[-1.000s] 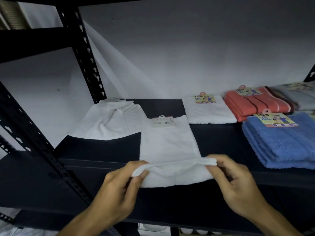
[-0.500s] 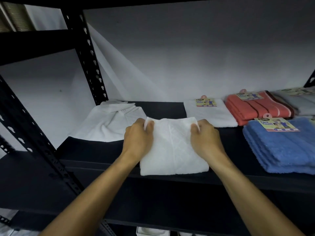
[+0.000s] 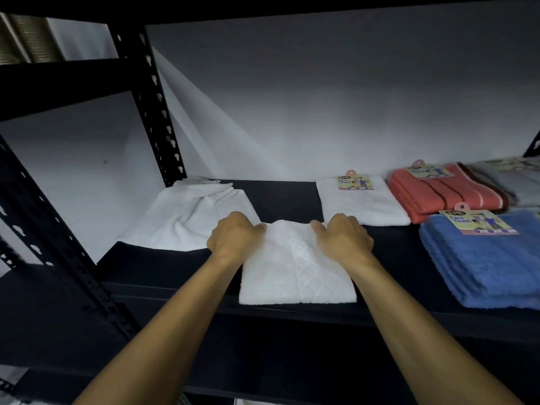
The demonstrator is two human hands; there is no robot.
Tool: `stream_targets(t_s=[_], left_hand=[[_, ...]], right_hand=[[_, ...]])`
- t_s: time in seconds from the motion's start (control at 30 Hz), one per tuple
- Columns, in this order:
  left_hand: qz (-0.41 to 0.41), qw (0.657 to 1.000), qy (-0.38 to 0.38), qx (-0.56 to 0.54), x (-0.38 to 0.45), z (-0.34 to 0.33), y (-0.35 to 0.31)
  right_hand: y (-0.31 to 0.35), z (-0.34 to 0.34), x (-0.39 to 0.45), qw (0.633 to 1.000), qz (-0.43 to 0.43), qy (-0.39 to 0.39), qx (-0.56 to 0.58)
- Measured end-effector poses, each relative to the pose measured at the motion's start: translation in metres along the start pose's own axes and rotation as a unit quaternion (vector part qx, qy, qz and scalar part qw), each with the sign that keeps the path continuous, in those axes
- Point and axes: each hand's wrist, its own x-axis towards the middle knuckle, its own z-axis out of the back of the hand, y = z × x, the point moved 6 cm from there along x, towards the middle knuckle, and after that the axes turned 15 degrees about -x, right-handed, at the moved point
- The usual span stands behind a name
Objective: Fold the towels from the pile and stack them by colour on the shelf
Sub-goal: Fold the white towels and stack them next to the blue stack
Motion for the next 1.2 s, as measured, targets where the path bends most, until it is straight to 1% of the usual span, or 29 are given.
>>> stream_targets(t_s=[0.07,0.13,0.23,0.3,0.37,0.43,0.5,0.57,0.63,0.77,0.83,0.93,1.0,1.03,1.07,1.13,1.2], left_hand=[[0.024,0.998,0.031,-0.048,0.006,0.002,0.000],[0.038,0.995,0.048,-0.076,0.009,0.001,-0.001],[0.058,0.992,0.065,-0.096,0.011,-0.004,-0.001],[0.066,0.986,0.079,-0.129,0.011,-0.007,0.000],[0.055,0.981,0.085,-0.168,0.007,-0.007,0.001],[0.012,0.969,0.085,-0.233,-0.002,-0.004,0.001],[-0.055,0.951,0.072,-0.296,-0.015,0.005,-0.003],[-0.120,0.934,0.057,-0.332,-0.028,0.018,-0.009],[-0.168,0.918,0.051,-0.355,-0.036,0.029,-0.016],[-0.225,0.900,0.050,-0.371,-0.044,0.044,-0.029],[-0.261,0.894,0.051,-0.360,-0.048,0.048,-0.036],[-0.312,0.890,0.056,-0.329,-0.052,0.050,-0.047],[-0.364,0.884,0.036,-0.290,-0.052,0.053,-0.057],[-0.407,0.874,0.015,-0.263,-0.052,0.056,-0.063],[-0.458,0.858,-0.012,-0.234,-0.054,0.060,-0.070],[-0.550,0.814,-0.073,-0.170,-0.060,0.066,-0.081],[-0.611,0.776,-0.121,-0.098,-0.067,0.067,-0.082]], right_hand=[[0.001,0.000,0.004,1.000,0.000,0.027,-0.003],[-0.001,-0.001,0.006,0.999,-0.017,0.034,0.006],[-0.008,-0.004,0.009,0.997,-0.050,0.019,0.064],[-0.011,-0.006,0.010,0.994,-0.061,0.013,0.095],[-0.015,-0.009,0.010,0.989,-0.060,0.009,0.132],[-0.020,-0.008,0.009,0.977,-0.043,0.002,0.209],[-0.027,0.000,0.003,0.950,-0.009,-0.026,0.310],[-0.031,0.013,-0.005,0.922,0.040,-0.058,0.380],[-0.032,0.028,-0.013,0.908,0.085,-0.087,0.402],[-0.033,0.053,-0.022,0.885,0.145,-0.151,0.416],[-0.034,0.062,-0.023,0.871,0.169,-0.182,0.423],[-0.035,0.070,-0.022,0.846,0.204,-0.207,0.448],[-0.035,0.076,-0.020,0.841,0.222,-0.246,0.428],[-0.034,0.081,-0.019,0.838,0.232,-0.276,0.410],[-0.033,0.086,-0.019,0.832,0.247,-0.311,0.387],[-0.031,0.094,-0.024,0.815,0.284,-0.385,0.328],[-0.032,0.093,-0.034,0.801,0.314,-0.435,0.265]])
